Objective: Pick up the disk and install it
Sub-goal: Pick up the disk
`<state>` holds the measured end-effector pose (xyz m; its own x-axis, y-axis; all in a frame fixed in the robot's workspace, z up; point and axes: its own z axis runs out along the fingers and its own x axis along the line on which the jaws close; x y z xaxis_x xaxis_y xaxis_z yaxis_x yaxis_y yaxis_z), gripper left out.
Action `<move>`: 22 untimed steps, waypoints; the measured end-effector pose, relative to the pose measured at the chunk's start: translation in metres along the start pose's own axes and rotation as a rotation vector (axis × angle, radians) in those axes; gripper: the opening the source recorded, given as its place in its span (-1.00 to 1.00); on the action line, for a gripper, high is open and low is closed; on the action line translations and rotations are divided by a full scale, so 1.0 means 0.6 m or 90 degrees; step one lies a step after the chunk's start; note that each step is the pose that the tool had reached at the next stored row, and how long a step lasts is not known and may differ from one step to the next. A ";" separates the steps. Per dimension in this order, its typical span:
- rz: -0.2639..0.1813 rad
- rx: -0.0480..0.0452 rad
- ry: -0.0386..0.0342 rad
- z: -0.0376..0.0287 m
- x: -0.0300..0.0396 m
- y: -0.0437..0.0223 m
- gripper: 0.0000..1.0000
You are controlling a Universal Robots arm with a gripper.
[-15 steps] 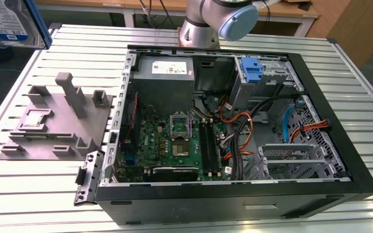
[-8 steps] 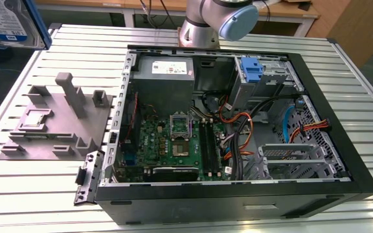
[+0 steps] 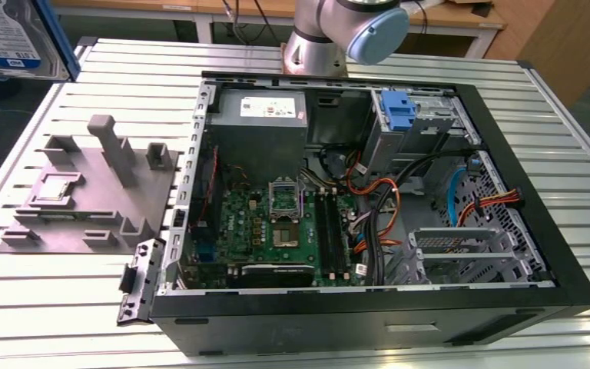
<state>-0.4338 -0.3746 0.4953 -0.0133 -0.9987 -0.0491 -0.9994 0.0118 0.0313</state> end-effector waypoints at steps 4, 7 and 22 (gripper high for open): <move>0.000 -0.0001 0.0001 -0.001 0.000 0.000 -0.26; 0.000 0.0000 0.0001 -0.003 0.000 0.000 -0.26; 0.000 0.0000 0.0000 -0.009 0.019 0.000 -0.26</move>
<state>-0.4338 -0.3861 0.5002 -0.0133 -0.9987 -0.0491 -0.9994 0.0118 0.0313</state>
